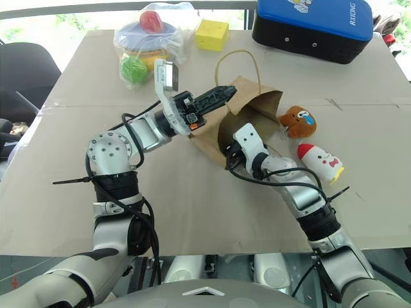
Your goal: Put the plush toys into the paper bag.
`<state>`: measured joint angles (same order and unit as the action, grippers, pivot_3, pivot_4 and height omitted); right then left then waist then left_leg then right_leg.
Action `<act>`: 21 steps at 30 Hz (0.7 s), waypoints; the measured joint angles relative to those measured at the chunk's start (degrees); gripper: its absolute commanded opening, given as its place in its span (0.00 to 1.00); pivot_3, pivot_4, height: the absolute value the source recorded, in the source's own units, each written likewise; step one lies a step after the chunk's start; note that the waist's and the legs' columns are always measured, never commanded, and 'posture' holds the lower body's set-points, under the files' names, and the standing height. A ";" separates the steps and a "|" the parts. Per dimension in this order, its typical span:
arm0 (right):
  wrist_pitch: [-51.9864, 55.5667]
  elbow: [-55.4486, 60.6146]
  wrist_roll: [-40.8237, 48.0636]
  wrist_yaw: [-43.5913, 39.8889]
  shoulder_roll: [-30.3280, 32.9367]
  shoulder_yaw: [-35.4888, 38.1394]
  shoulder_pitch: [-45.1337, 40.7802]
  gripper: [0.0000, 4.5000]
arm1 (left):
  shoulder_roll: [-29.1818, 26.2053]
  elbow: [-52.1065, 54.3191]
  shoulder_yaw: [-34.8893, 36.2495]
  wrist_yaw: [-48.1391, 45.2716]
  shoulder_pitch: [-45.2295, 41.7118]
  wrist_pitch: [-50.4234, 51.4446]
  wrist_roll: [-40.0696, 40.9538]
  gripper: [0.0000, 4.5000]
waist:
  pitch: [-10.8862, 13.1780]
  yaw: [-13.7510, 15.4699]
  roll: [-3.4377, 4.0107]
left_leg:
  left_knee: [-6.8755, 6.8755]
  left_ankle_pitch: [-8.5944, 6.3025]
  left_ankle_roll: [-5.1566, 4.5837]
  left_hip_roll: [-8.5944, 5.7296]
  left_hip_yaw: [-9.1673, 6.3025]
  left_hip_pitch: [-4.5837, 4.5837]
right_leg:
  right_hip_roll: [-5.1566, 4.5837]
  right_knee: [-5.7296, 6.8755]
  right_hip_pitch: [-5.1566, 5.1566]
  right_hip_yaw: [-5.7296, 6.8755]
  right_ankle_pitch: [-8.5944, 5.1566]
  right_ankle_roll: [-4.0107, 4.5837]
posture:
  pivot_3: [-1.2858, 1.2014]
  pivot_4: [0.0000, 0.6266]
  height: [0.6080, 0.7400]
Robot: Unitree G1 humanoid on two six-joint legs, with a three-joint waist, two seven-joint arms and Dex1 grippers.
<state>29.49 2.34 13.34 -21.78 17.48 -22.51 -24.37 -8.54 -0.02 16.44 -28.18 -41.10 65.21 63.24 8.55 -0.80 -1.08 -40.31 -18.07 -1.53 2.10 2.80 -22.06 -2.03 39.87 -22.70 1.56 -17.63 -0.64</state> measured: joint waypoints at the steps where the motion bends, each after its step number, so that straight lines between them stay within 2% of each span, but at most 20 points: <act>1: -0.19 -0.17 -0.22 -0.16 -0.06 -0.06 -0.03 0.01 | 0.04 0.00 0.04 0.11 0.00 0.01 0.10 0.00 | 0.00 -0.01 0.00 | 0.00 0.01 0.01 0.00 0.00 0.01 | 0.00 0.00 0.00 0.00 0.00 0.00 | 0.52 0.24 0.92; 5: -2.17 -1.62 -2.78 -1.56 -1.13 0.22 -0.23 0.01 | -0.77 0.00 1.26 2.20 -0.02 0.21 2.27 0.00 | 0.00 -0.13 0.01 | 0.03 0.07 0.13 0.01 -0.02 0.08 | 0.02 0.06 0.03 -0.01 0.00 0.00 | 0.52 0.24 0.92; 11: 0.89 2.37 -1.31 -2.94 -1.54 4.30 2.56 0.01 | -6.24 1.32 0.41 0.30 2.61 -0.95 1.10 0.00 | 0.00 0.10 0.01 | 0.04 0.08 0.15 0.01 -0.03 -0.02 | -0.01 -0.02 -0.01 0.01 0.00 0.00 | 0.52 0.24 0.92; 15: 8.05 14.01 4.75 -3.49 0.31 11.72 3.89 0.27 | -8.22 2.17 -2.54 -3.05 3.74 -4.26 -2.43 0.00 | 0.02 0.22 0.03 | 0.04 0.08 0.15 -0.01 -0.05 -0.06 | -0.05 -0.02 -0.03 0.05 0.00 0.00 | 0.52 0.24 0.92; 20: 18.09 30.18 14.87 -2.52 1.72 20.59 3.97 0.79 | -8.28 2.35 -3.83 -4.06 3.94 -7.27 -4.80 0.00 | 0.03 0.02 0.04 | 0.11 0.08 0.15 0.00 -0.07 -0.02 | -0.02 -0.02 -0.03 0.04 0.00 0.00 | 0.52 0.24 0.92; 21: 21.11 33.03 18.40 -1.95 1.97 23.31 3.92 0.79 | -8.00 2.36 -4.02 -4.00 3.97 -8.13 -5.32 0.00 | 0.03 0.04 0.05 | 0.13 0.08 0.15 0.00 -0.07 -0.02 | -0.02 -0.02 -0.03 0.04 0.00 0.00 | 0.52 0.24 0.92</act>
<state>50.60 35.36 31.74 -23.73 19.45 0.80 -20.44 -16.54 2.34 12.41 -32.18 -37.13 57.08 57.92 8.58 -0.75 -1.04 -40.18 -17.99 -1.38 2.10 2.73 -22.08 -2.05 39.85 -22.73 1.60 -17.63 -0.64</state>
